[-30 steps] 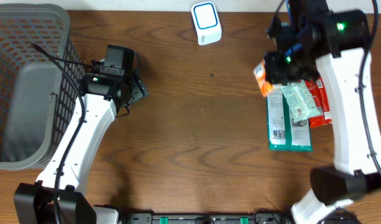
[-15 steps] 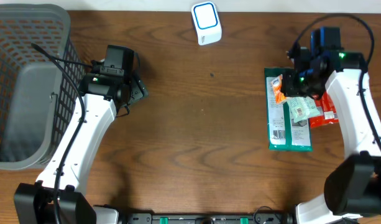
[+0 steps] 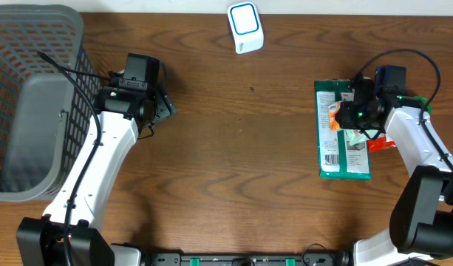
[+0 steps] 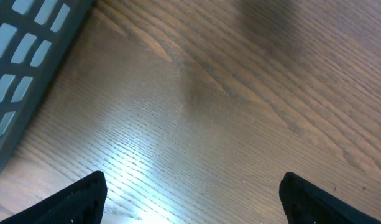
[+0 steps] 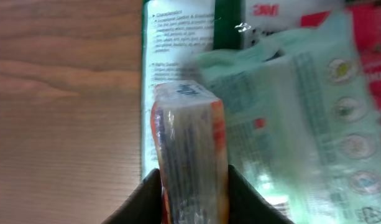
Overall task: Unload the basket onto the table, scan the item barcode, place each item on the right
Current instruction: 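Carry the orange box right and lower it onto the item pile, then open the right gripper to release the orange box on the pile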
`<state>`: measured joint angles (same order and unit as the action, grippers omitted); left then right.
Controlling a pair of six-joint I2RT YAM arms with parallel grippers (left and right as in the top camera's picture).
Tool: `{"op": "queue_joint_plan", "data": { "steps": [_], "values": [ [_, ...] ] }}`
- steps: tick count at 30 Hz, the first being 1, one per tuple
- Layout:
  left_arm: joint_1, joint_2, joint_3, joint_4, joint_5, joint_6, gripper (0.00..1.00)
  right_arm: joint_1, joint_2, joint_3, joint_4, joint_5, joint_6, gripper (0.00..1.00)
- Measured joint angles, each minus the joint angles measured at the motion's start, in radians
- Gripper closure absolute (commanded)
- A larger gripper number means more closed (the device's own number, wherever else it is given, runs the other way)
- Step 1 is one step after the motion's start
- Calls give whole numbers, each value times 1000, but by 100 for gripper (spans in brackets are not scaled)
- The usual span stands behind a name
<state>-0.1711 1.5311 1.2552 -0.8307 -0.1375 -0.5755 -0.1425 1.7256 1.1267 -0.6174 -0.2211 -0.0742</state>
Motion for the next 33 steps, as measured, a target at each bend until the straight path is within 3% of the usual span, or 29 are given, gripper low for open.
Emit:
{"op": "queue_joint_plan", "data": {
  "steps": [7,11,15,16,19,20,33],
  "values": [
    [0,0,0,0,0,0,11,-3,0,0,24,67,0,49],
    [0,0,0,0,0,0,11,-3,0,23,-9,82,-10,34],
    [0,0,0,0,0,0,10,-3,-5,77,-40,87,-18,29],
    [0,0,0,0,0,0,11,-3,-9,94,-48,86,-24,22],
    [0,0,0,0,0,0,11,-2,-20,121,-60,65,-77,14],
    [0,0,0,0,0,0,11,-2,-22,121,-60,60,-93,1],
    [0,0,0,0,0,0,11,-1,-23,121,-59,39,-158,1]
  ]
}}
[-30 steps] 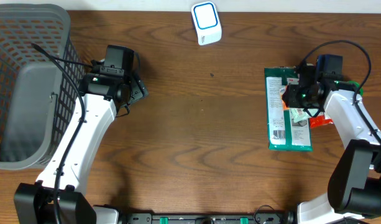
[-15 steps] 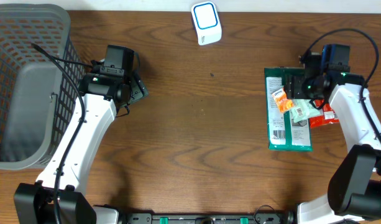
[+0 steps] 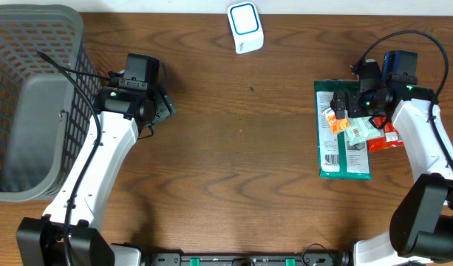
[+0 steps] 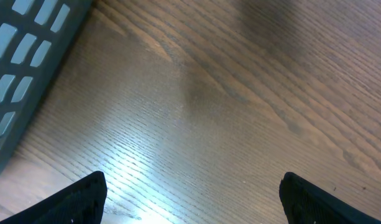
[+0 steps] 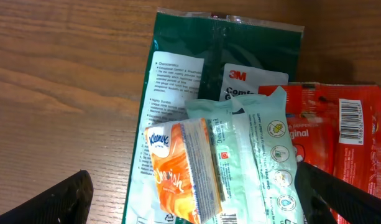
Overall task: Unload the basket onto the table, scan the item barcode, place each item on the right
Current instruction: 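Open the right gripper to release the orange box on the pile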
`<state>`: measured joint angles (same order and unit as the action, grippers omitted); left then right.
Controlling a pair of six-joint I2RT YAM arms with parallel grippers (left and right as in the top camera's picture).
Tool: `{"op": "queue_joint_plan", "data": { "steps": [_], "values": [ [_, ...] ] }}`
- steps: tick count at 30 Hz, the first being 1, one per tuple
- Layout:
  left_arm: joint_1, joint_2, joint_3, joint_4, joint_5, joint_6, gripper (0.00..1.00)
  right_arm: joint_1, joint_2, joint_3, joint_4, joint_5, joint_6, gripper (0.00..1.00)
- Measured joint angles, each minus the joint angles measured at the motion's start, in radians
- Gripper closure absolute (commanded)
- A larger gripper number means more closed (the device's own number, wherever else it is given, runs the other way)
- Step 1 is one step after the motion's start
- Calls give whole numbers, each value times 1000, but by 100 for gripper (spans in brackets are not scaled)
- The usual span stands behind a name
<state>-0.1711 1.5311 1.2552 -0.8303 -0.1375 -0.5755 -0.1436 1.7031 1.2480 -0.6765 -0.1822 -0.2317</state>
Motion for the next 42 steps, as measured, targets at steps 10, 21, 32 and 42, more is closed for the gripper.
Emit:
{"op": "queue_joint_plan", "data": {
  "steps": [10,21,32,42],
  "values": [
    [0,0,0,0,0,0,11,0,0,0,0,-2,-4,1],
    [0,0,0,0,0,0,11,0,0,0,0,-2,-4,1],
    [0,0,0,0,0,0,11,0,0,0,-3,-2,-4,1],
    [0,0,0,0,0,0,11,10,-210,0,-9,10,-14,1]
  ]
}}
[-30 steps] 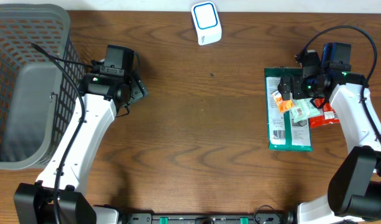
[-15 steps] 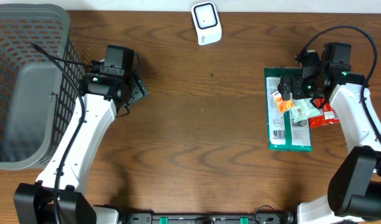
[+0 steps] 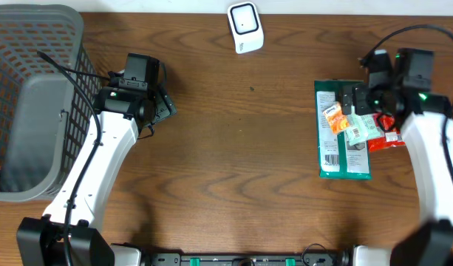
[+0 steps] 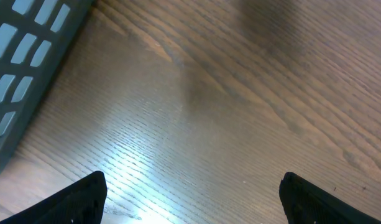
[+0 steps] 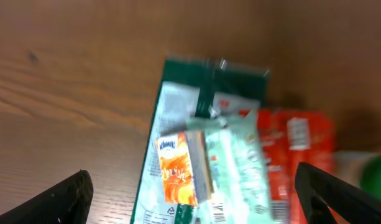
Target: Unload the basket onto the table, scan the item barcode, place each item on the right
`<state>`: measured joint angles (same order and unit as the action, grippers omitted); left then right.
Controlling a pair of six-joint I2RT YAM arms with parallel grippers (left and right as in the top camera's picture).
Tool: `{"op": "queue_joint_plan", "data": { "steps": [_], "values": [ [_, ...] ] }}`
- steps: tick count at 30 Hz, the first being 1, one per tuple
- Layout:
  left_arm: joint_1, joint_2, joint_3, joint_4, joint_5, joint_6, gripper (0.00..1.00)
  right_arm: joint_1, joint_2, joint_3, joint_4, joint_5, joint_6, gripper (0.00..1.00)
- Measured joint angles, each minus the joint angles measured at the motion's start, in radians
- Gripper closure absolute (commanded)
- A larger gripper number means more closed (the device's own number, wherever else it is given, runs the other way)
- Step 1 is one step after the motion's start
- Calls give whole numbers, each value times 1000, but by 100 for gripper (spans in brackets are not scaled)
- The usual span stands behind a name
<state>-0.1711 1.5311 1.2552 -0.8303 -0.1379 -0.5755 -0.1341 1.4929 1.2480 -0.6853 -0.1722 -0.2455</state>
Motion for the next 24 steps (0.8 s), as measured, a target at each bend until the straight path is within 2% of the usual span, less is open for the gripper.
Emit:
{"op": "queue_joint_plan", "data": {
  "steps": [11,24],
  "values": [
    [0,0,0,-1,0,0,11,0,-425,1,-3,35,-10,1],
    [0,0,0,0,0,0,11,64,-818,-47,-2,41,-13,1]
  ]
}}
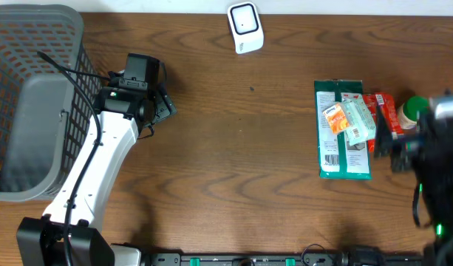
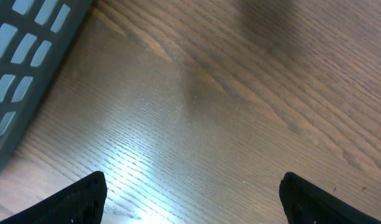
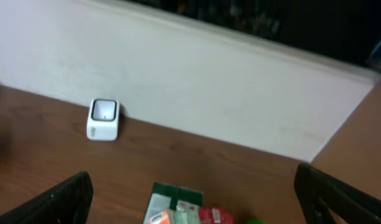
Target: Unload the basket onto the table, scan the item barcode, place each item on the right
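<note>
The white barcode scanner point(image 1: 244, 27) stands at the table's back edge; the right wrist view shows the scanner point(image 3: 104, 118) from afar. A pile lies at the right: a flat green packet point(image 1: 343, 151), on it an orange tissue pack point(image 1: 333, 118) and a pale green wipes pack point(image 1: 357, 122), with a red packet point(image 1: 379, 109) beside them. My right gripper point(image 3: 191, 186) is open and empty, held high and back from the pile; its arm point(image 1: 440, 159) shows blurred at the right edge. My left gripper point(image 2: 191, 190) is open over bare wood.
A grey mesh basket point(image 1: 30, 96) fills the left side, and its wall point(image 2: 28, 56) lies close to my left gripper. A green-capped bottle point(image 1: 414, 109) stands right of the red packet. A pale wall point(image 3: 209, 81) runs behind the table.
My right arm has drawn back from over the pile toward the front right and risen; its camera now takes in the scanner and the back wall. The pile lies uncovered. The left arm is unchanged.
My right gripper was first shut on the orange tissue pack at the pile. Then it was open, with the pack lying on the green packet. After that it hung higher above the pile, and now it is far back. The left arm stayed still throughout.
</note>
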`<state>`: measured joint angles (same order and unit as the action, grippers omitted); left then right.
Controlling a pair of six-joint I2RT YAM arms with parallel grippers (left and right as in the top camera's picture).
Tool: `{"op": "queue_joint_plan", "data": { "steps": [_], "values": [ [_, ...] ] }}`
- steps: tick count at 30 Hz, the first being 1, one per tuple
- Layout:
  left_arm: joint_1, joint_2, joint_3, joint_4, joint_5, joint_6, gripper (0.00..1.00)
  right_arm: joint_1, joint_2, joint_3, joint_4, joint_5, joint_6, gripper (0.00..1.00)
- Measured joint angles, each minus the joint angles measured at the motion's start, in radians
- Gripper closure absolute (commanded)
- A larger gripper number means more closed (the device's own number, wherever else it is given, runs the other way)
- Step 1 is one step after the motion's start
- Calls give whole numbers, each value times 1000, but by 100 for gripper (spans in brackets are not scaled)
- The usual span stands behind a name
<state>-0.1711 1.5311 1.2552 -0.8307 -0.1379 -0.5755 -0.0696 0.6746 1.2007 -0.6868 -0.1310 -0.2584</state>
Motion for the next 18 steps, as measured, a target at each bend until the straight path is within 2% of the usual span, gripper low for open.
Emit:
{"op": "queue_joint_plan", "data": {
  "steps": [4,10,14,18],
  "values": [
    [0,0,0,0,0,0,11,11,-148,-119,6,0,0,1],
    [0,0,0,-1,0,0,11,23,-363,-425,116,-30,0,1],
    [0,0,0,0,0,0,11,23,-518,-607,240,-50,24,1],
    [0,0,0,0,0,0,11,35,-633,-753,481,-57,57,1]
  ]
}}
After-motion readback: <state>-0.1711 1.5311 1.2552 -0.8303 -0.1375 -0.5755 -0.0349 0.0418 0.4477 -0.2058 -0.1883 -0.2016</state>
